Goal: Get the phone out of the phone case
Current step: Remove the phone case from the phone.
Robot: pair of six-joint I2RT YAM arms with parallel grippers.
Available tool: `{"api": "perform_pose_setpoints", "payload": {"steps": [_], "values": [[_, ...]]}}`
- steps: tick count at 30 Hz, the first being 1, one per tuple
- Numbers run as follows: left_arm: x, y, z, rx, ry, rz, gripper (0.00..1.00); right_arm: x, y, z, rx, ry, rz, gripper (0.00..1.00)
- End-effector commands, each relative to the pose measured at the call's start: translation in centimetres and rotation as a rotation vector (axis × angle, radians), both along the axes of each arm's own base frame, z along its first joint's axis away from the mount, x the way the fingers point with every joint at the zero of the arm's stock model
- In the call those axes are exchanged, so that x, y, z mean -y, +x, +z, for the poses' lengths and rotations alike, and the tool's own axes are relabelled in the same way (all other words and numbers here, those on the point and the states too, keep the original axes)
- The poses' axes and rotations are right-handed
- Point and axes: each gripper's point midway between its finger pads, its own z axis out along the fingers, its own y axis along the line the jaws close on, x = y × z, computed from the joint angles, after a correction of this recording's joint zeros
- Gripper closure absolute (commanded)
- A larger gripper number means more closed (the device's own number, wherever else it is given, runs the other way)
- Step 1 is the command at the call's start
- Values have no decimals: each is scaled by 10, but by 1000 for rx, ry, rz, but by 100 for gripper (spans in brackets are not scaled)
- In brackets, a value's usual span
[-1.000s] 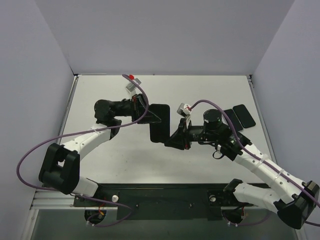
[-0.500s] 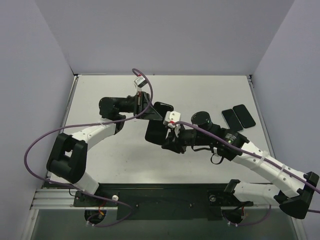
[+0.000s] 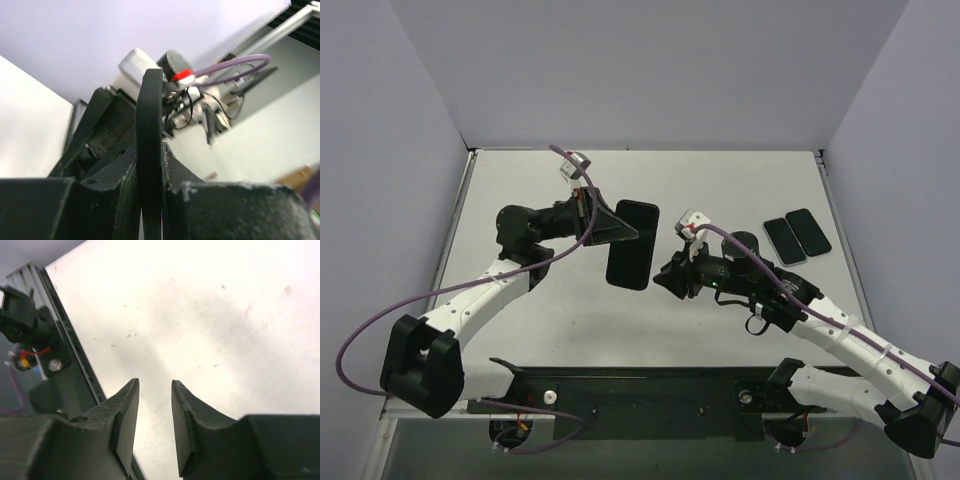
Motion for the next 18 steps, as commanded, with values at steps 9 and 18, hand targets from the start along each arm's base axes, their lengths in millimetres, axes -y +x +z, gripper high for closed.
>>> {"api": "perform_pose_setpoints", "payload": {"steps": [9, 18], "values": [[-34, 60, 6, -45, -107, 460, 100, -17, -49, 87, -405, 681, 139, 52], [-37, 48, 7, -218, -154, 331, 100, -25, -46, 92, -397, 654, 234, 47]]}}
